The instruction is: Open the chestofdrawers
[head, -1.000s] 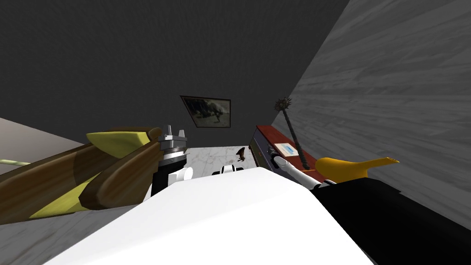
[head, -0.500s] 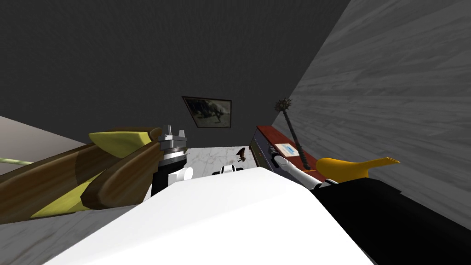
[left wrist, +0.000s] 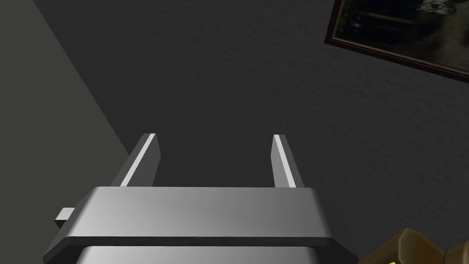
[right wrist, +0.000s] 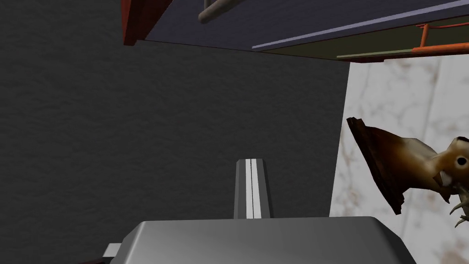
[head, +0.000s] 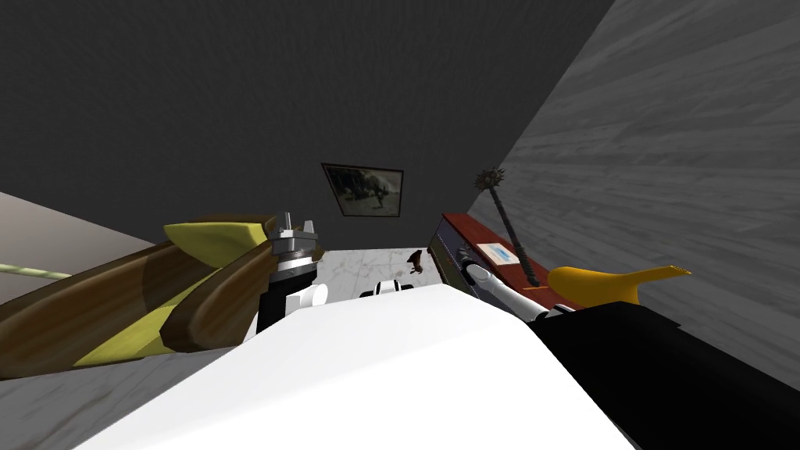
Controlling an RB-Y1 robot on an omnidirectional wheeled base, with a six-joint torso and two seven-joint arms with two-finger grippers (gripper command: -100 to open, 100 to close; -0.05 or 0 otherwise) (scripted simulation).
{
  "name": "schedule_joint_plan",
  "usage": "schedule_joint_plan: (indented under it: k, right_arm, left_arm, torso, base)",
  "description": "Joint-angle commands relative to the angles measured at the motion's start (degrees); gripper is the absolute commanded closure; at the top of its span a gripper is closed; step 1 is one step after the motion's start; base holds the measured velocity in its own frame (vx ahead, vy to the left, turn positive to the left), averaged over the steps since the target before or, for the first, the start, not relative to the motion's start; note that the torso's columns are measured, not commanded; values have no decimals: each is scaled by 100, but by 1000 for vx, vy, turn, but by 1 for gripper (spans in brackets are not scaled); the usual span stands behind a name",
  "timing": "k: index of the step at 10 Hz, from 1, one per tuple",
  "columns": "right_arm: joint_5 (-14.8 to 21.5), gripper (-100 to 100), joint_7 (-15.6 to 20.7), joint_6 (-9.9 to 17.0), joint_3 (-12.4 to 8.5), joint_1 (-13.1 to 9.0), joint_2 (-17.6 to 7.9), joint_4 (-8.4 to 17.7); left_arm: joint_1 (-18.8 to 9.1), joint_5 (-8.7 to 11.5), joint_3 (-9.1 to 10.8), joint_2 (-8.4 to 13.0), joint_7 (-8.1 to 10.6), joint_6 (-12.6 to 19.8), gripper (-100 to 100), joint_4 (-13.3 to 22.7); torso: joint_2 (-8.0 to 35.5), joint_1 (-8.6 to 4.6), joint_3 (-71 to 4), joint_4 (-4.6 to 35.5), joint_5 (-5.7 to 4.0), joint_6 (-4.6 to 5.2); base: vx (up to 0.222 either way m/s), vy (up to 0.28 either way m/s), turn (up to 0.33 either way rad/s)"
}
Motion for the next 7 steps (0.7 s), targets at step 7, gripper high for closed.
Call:
schedule_joint_plan:
  k: [7]
  right_arm:
    - [58,-100,25,-77,-29,-13,-198,10]
  left_arm:
    - [1,0,2,2,0,0,0,0]
  torso:
    - [-18,52,-9,-4,13,-5]
  base:
    - [22,-127,3]
